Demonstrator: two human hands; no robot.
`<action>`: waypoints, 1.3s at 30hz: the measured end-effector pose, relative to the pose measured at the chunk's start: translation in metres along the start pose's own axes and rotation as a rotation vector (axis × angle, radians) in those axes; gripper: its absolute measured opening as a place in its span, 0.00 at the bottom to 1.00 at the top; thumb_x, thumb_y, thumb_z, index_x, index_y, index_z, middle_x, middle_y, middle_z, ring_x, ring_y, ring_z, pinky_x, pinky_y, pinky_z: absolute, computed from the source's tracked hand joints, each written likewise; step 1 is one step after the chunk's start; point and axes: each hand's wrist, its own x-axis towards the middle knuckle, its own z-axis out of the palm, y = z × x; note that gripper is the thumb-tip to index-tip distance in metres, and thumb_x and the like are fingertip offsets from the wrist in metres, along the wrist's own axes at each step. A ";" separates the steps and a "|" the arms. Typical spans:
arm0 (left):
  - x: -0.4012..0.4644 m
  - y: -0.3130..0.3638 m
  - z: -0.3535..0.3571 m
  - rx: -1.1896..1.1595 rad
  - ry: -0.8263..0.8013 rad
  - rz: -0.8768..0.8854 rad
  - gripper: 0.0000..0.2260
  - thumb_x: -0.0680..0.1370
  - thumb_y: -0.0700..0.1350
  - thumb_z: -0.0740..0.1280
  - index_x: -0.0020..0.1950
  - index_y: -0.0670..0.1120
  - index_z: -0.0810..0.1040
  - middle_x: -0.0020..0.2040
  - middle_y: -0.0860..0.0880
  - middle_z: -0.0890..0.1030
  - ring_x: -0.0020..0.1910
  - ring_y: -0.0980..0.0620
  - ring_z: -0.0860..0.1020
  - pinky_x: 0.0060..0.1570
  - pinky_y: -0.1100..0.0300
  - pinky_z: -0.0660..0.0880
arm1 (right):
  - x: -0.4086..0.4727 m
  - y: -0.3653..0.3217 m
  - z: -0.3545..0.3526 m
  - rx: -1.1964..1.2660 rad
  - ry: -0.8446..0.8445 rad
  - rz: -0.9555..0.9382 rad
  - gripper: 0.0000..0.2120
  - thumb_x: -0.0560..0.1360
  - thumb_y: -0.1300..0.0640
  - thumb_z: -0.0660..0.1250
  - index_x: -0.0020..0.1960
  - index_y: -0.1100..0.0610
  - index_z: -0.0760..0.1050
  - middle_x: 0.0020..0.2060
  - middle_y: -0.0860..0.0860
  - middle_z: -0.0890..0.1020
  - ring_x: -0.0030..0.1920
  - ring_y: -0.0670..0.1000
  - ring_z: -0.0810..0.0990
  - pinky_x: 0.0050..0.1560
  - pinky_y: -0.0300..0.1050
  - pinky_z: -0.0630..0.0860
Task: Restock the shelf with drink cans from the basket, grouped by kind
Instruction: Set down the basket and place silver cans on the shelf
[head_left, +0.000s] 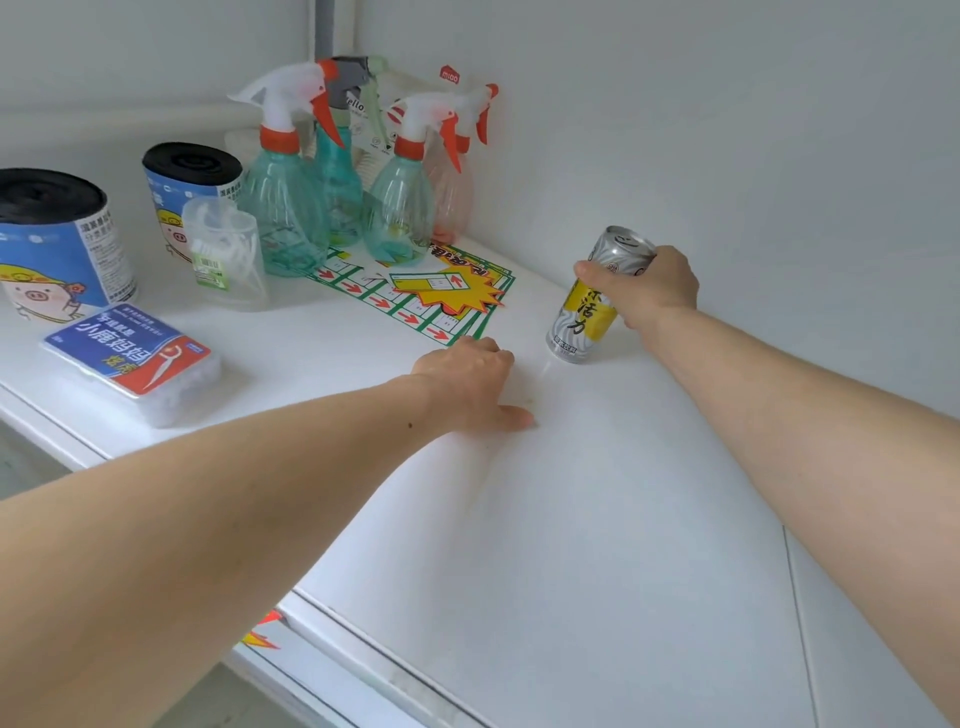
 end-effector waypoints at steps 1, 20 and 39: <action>-0.001 0.000 0.000 -0.006 -0.011 0.008 0.35 0.74 0.66 0.63 0.74 0.46 0.63 0.72 0.48 0.66 0.71 0.47 0.64 0.62 0.48 0.71 | 0.000 0.001 -0.001 -0.005 -0.011 0.002 0.36 0.63 0.41 0.79 0.61 0.59 0.72 0.58 0.54 0.78 0.55 0.56 0.80 0.57 0.56 0.79; -0.140 -0.006 0.009 -0.005 -0.009 0.156 0.32 0.76 0.62 0.63 0.74 0.46 0.64 0.70 0.46 0.69 0.70 0.45 0.65 0.69 0.50 0.64 | -0.209 0.042 -0.034 0.007 -0.024 0.074 0.25 0.71 0.51 0.76 0.63 0.58 0.73 0.61 0.54 0.79 0.58 0.52 0.78 0.55 0.40 0.70; -0.352 -0.005 0.130 -0.096 0.192 0.260 0.20 0.78 0.55 0.63 0.66 0.46 0.71 0.61 0.47 0.74 0.63 0.44 0.70 0.58 0.50 0.67 | -0.485 0.123 -0.020 0.100 0.228 -0.253 0.09 0.75 0.54 0.68 0.53 0.57 0.77 0.48 0.46 0.73 0.48 0.49 0.80 0.48 0.55 0.78</action>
